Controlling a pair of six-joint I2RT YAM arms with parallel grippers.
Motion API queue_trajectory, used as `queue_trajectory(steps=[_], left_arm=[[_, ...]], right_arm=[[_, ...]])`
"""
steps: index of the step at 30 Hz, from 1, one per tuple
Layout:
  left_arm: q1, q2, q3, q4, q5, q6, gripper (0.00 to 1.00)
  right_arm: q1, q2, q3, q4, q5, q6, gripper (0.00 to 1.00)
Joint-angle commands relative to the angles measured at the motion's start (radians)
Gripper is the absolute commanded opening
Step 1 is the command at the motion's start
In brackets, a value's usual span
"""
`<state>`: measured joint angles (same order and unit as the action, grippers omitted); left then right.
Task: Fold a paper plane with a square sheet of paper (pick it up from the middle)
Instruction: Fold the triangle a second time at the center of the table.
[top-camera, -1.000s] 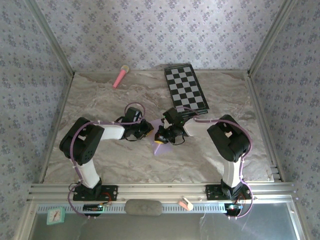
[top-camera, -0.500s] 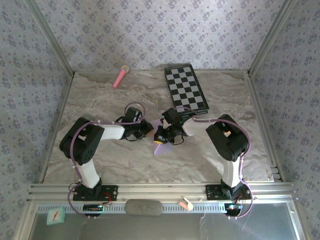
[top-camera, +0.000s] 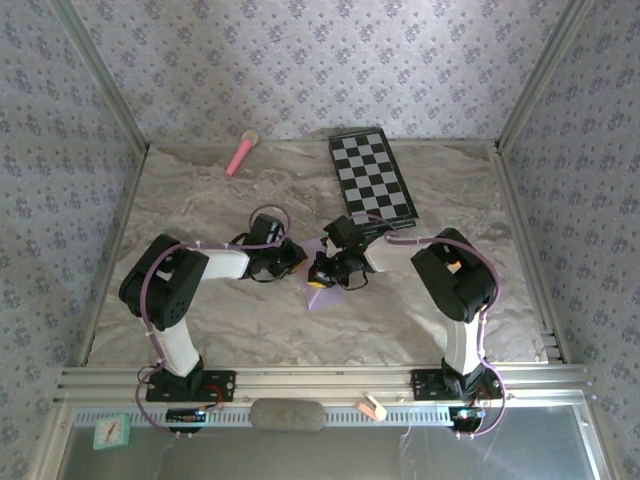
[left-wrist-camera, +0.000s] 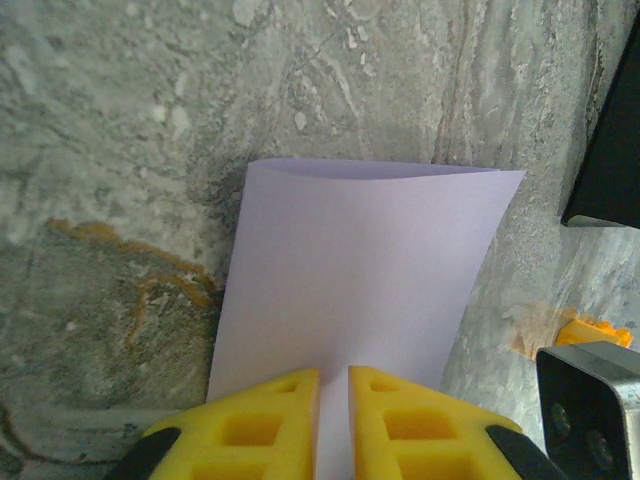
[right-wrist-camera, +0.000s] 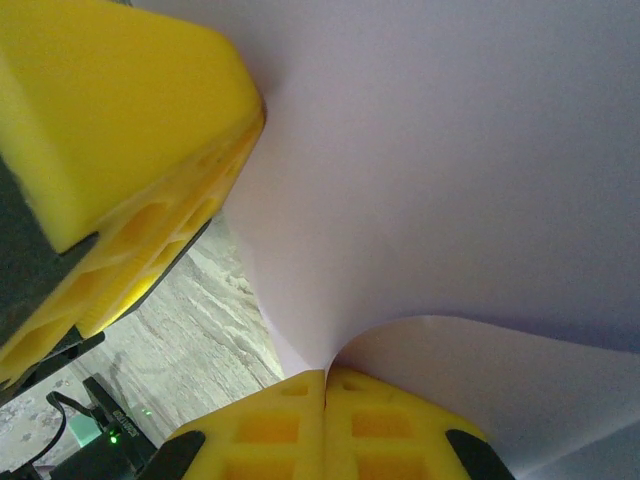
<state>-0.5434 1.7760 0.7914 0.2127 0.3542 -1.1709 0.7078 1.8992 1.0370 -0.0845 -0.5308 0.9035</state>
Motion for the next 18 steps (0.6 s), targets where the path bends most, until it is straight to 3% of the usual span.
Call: queue_trajectory(steps=[1,18], left_arm=[[0.002,0.020,-0.009,-0.035,0.000,-0.001,0.17],[0.003,0.017,-0.015,-0.027,0.000,-0.004,0.17]], right_arm=[[0.002,0.018,0.007,0.002,0.021,0.017,0.01],[0.001,0.027,0.001,0.009,0.024,0.029,0.01]])
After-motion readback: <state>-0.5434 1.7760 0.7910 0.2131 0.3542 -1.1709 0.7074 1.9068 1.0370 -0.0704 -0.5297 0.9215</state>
